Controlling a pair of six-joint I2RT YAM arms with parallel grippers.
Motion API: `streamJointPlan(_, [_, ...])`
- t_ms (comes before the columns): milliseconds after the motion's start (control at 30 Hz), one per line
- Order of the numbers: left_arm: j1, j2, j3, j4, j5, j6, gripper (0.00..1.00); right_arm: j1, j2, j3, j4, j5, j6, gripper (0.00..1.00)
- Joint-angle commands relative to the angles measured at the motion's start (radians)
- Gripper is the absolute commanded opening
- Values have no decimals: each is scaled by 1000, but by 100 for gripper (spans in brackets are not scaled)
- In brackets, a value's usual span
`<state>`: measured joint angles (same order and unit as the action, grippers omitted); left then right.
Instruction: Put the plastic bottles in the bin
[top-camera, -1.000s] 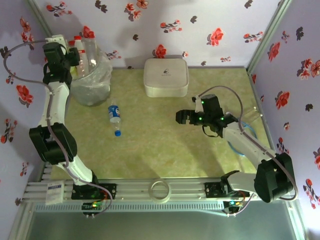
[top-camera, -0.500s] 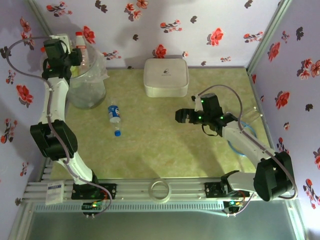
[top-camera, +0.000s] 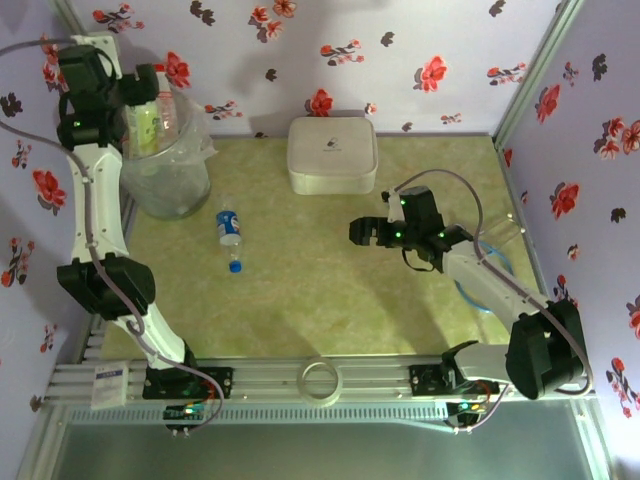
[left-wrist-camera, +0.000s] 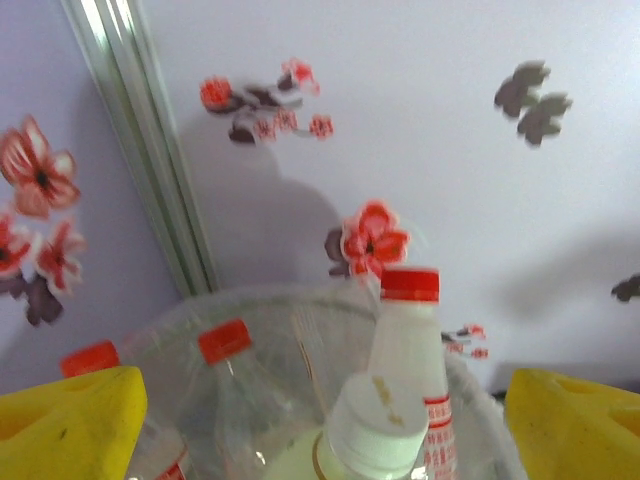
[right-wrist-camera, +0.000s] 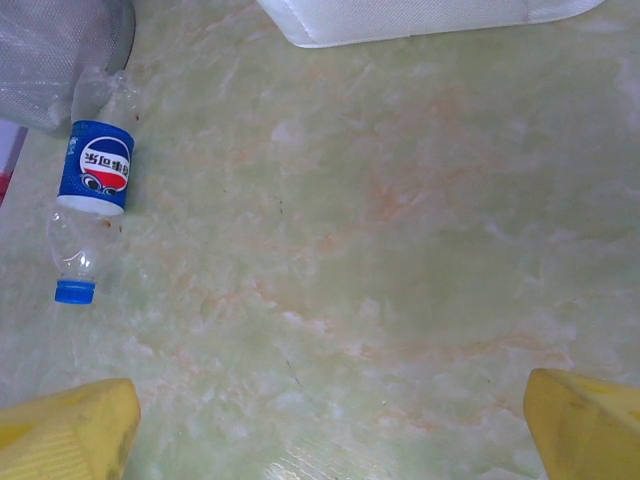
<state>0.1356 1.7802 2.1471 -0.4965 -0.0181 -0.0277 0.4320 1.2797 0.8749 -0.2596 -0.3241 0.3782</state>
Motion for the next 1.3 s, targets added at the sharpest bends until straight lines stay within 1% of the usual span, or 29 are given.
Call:
streamJointPlan(0, [1,74,148,-47,5,-43,85,8,13,6,17,-19,14,99])
streamJointPlan(133, [-6,200,367,-145,43,-74,65,17,22,7,26,-17,20,99])
streamJointPlan(233, [-11,255,404,-154,73,-71,54,24,29,12,24,-9,22,99])
streamJointPlan(300, [-15,289,413,-172,90,-66,49,27,33,15,18,-7,20,99])
streamJointPlan(400, [-21,326,402,-232,95,-34,44,29,35,19,7,-1,13,99])
streamJointPlan(467, [-21,327,365,-277,86,-14,42,30,36,21,4,4,11,99])
streamJointPlan(533, [-21,280,246,-280,69,10,40,30,34,21,3,7,9,99])
streamJointPlan(633, [-18,149,-38,-148,19,20,34,31,36,15,11,9,13,99])
streamJointPlan(667, [-13,120,-105,-115,11,12,32,31,38,15,14,7,12,99])
streamJointPlan(733, [-3,77,-208,-77,9,2,31,35,44,16,18,4,16,99])
streamJointPlan(833, [5,46,-302,-41,12,-30,30,40,50,20,19,3,16,99])
streamJointPlan(1100, [16,28,-362,-45,14,-48,30,50,39,9,22,13,23,99])
streamJointPlan(1200, [17,13,-341,-45,25,-52,34,53,42,12,22,11,24,99])
streamJointPlan(1267, [18,-2,-309,-46,41,-60,41,56,45,16,19,11,22,99])
